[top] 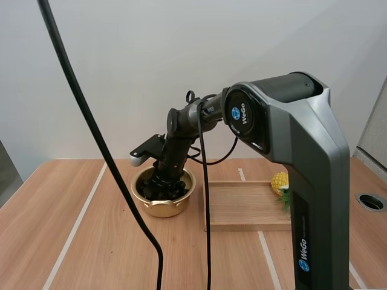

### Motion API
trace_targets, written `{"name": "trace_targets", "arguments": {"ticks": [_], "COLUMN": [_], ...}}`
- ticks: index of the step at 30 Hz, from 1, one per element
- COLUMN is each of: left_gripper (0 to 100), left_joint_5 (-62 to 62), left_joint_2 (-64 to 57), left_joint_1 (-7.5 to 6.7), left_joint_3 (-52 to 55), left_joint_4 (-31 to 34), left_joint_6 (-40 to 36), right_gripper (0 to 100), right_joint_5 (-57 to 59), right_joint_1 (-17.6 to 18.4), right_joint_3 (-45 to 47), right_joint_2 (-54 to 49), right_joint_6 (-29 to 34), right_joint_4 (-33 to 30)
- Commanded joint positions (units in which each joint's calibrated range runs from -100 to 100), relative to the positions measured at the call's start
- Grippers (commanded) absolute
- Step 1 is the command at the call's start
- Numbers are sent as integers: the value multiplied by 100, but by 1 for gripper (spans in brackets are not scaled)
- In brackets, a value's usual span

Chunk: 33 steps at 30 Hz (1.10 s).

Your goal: Open the pot, put the grape inside, and close it

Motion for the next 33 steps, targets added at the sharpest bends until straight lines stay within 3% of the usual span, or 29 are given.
{"name": "trace_targets", "arguments": {"ticks": [1,11,22,33], "left_gripper": [0,0,0,0], "left_joint_5": [-195,-195,-195,-195], "left_joint_2": [-51,-51,-51,-51], "left_joint_1": [-18,-18,-18,-18], "left_joint_3": [-16,-16,-16,-16], "left_joint_4": [44,44,44,44], "left_joint_6": [-1,-1,-1,-1], "right_gripper": [100,100,100,100], "right_joint_5": [344,490,1204,2253], "right_joint_1": [-25,-25,-25,-25], "right_joint_3": [48,35,35,35], "right_joint_2": [30,-529,-2107,-3838], "right_joint_6": [24,75,276,813], "right_joint_4": [-179,-179,-202,-701]}}
